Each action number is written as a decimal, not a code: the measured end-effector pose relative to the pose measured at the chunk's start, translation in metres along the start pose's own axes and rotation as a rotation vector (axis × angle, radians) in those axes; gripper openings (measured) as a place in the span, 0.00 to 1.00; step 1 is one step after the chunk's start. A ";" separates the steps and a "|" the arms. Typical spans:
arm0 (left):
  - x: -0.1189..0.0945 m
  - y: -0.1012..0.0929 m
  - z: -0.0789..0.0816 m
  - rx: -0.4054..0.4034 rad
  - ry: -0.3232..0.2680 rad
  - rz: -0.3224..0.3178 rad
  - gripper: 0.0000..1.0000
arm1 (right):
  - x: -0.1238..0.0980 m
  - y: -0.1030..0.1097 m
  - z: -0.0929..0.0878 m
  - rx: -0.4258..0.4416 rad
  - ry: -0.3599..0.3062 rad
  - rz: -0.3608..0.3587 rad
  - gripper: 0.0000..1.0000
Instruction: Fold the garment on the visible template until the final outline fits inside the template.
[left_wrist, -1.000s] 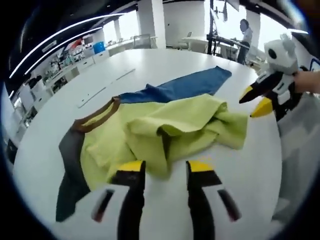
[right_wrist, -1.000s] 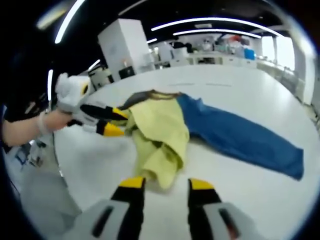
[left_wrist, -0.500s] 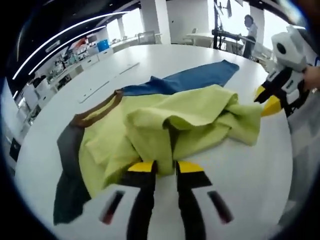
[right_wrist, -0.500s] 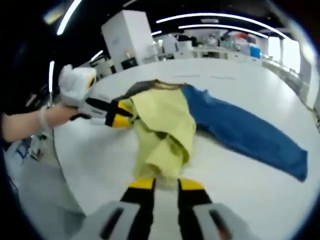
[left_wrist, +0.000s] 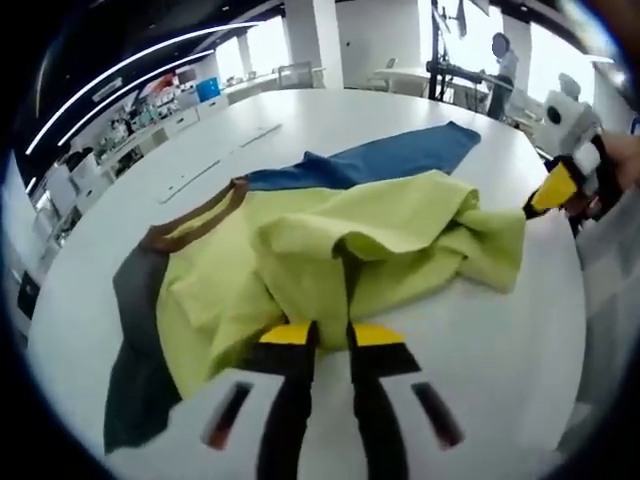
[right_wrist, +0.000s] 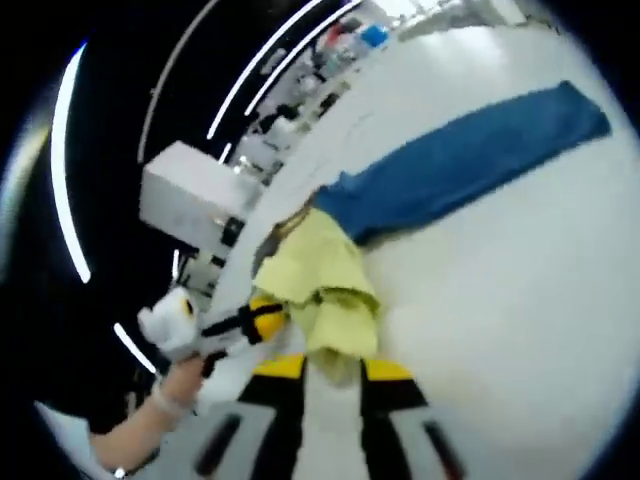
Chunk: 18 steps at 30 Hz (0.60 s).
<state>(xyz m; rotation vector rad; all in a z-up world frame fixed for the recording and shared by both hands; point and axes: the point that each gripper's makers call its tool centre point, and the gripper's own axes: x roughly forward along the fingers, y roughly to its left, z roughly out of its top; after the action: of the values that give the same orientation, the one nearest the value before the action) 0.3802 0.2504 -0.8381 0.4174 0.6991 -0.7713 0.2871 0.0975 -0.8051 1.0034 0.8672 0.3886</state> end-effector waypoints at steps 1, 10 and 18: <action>0.000 0.000 0.000 -0.003 0.000 0.000 0.10 | 0.000 0.001 0.000 0.041 -0.002 0.011 0.20; 0.000 -0.001 0.001 0.000 -0.002 -0.004 0.10 | 0.004 -0.005 -0.001 0.387 -0.045 0.055 0.20; 0.001 -0.001 0.000 0.006 -0.002 -0.005 0.10 | 0.008 -0.014 -0.004 0.515 -0.087 0.052 0.17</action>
<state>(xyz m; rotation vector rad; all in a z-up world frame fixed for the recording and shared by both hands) 0.3803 0.2496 -0.8385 0.4207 0.6963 -0.7790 0.2879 0.0980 -0.8218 1.5085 0.8824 0.1617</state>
